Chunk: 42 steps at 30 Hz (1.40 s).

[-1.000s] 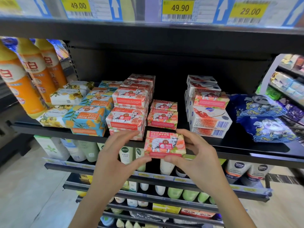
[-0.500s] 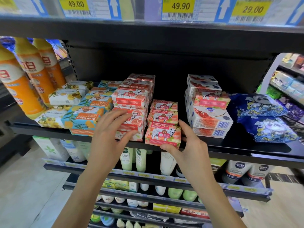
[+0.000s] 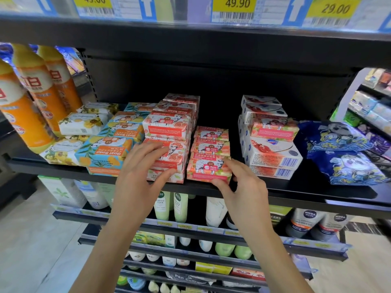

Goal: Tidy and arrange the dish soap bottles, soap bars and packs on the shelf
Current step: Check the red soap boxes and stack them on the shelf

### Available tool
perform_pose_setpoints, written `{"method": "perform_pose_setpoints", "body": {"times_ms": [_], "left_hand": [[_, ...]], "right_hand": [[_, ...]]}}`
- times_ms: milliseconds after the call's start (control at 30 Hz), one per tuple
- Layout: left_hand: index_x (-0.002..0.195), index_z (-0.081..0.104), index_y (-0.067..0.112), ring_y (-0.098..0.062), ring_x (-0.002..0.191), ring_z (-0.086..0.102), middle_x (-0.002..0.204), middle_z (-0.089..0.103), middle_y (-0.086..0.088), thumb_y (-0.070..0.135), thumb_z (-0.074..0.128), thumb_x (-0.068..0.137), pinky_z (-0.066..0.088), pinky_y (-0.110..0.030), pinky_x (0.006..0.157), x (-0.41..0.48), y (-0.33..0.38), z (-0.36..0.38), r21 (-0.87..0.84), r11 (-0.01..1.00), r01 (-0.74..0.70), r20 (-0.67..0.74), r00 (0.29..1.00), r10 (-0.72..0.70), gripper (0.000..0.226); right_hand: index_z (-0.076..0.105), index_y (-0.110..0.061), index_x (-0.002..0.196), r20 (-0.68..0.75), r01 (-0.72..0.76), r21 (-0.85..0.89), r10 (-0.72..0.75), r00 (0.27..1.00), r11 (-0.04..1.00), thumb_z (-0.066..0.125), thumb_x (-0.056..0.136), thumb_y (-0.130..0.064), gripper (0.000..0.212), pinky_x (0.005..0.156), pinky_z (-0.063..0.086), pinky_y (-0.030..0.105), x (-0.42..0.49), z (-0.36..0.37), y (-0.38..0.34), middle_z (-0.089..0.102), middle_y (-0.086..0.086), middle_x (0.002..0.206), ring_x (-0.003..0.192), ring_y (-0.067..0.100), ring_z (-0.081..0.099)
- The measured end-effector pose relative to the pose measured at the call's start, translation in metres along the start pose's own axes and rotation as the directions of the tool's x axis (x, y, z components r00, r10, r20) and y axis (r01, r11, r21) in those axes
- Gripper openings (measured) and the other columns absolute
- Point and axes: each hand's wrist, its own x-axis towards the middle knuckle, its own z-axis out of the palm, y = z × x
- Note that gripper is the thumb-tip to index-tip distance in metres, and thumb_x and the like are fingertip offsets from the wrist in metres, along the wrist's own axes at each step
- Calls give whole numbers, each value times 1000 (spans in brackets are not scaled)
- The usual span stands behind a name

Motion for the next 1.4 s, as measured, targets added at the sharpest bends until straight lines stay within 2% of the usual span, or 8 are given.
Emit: {"method": "perform_pose_setpoints", "body": {"times_ms": [233,367,467,567,700,833,1067,1400], "left_hand": [[130,68,12,-7,133,45,136,62,2,37,70,88,19,-13,119,-1,0,0,-5,1000,5,4,1000,-5,49],[129,68,11,-5,132,43,135,62,2,38,69,87,17,-11,119,0,0,0,-9,1000,-2,3,1000,2,49],[128,68,11,-5,131,43,135,62,2,38,68,87,16,-10,118,0,2,-1,-16,1000,-5,4,1000,5,49],[128,69,12,-6,131,44,134,63,2,35,71,85,17,-9,117,0,1,0,-16,1000,5,11,1000,-5,49],[127,69,12,-10,132,46,134,63,2,31,76,84,17,-10,119,0,1,-1,-17,1000,10,18,1000,-9,48],[128,69,12,-8,131,46,134,63,2,30,77,83,17,-10,119,0,0,-1,-27,1000,-1,13,1000,1,48],[129,68,13,-5,131,43,134,60,7,40,68,86,18,-10,118,-1,1,0,-44,999,-7,6,1000,7,50],[130,68,17,-8,134,45,136,60,8,36,72,87,18,-10,118,-2,-3,1,-41,999,26,23,999,-25,48]], "right_hand": [[59,-21,142,-2,12,-76,-12,1000,997,77,91,-31,55,100,55,44,4,-4,-6,59,1,145,118,25,66],[69,-18,127,-149,134,-60,-141,979,989,80,88,-32,44,91,55,30,2,-39,-14,69,-3,120,103,14,67],[70,-15,127,-231,82,-102,-104,967,991,80,86,-34,46,97,46,28,31,-80,-12,68,1,117,109,17,62],[63,-14,137,-126,-40,-194,16,992,980,85,79,-41,67,106,43,38,75,-106,10,60,10,133,125,29,55],[53,-14,148,69,-140,-243,161,985,960,89,71,-49,92,105,43,32,106,-116,26,55,10,143,129,29,57],[55,-15,145,90,-132,-270,162,983,954,89,74,-44,84,94,43,30,115,-115,30,62,11,137,124,30,59],[58,-19,143,133,-147,-298,194,972,943,90,71,-46,84,112,44,45,117,-120,27,48,13,140,130,33,50],[56,-13,137,225,82,-379,6,974,922,82,81,-49,72,114,38,42,135,-65,-32,37,10,142,137,32,37]]}}
